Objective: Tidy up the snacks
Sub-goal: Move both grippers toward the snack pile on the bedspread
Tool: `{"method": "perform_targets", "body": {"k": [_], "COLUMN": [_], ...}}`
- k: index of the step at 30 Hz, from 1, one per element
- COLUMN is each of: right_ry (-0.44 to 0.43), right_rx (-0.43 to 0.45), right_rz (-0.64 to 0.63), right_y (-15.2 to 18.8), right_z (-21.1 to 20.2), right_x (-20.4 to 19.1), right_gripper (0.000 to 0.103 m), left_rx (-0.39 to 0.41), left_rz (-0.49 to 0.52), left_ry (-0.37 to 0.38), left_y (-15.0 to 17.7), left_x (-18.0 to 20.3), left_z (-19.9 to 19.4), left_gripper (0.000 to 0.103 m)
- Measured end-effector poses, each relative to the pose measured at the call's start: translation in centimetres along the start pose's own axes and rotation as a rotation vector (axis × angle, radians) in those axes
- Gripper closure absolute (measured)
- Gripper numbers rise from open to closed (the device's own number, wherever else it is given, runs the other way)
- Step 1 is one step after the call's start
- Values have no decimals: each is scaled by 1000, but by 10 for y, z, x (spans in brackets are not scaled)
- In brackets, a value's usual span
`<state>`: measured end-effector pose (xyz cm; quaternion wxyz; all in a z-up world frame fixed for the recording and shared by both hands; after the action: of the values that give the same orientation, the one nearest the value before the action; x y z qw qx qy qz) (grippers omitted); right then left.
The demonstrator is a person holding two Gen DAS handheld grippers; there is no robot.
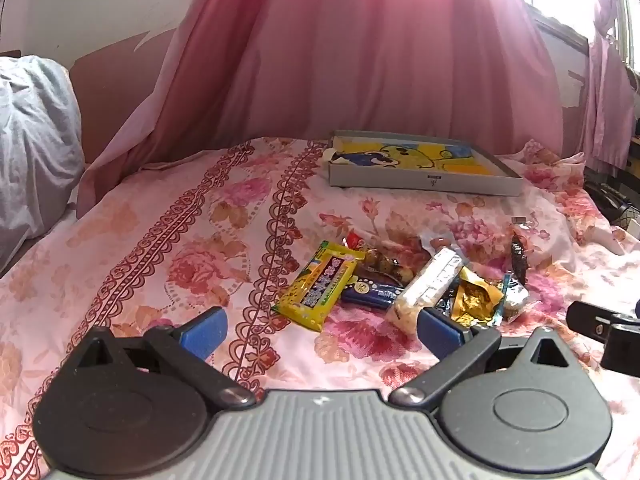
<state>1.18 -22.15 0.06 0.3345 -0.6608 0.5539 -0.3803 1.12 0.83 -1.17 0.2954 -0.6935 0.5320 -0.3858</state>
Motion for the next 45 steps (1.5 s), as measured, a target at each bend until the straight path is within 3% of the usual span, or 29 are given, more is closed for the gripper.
{"method": "perform_targets", "body": {"k": [45], "right_ry": [-41], "right_rx": [-33], "right_rz": [43], "right_y": [0], "right_z": [4], "right_x": [-1], "right_gripper": [1], "left_rx": [-18], "left_rz": [1], "left_ry": [-61], "left_y": [-2], "left_x": [2], "left_z": [3], "left_gripper": [0]}}
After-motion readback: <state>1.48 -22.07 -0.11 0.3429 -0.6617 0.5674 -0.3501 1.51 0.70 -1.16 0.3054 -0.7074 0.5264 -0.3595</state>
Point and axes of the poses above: each gripper's, at about its wrist camera, not at the fingertips, and z roughly the way its jaws point, x to its right, y to its underside, the point moved 1 cm from there along z, roughly the way its jaws point, and after that the axes turned 11 degrees about -z, right-handed, at the moved point
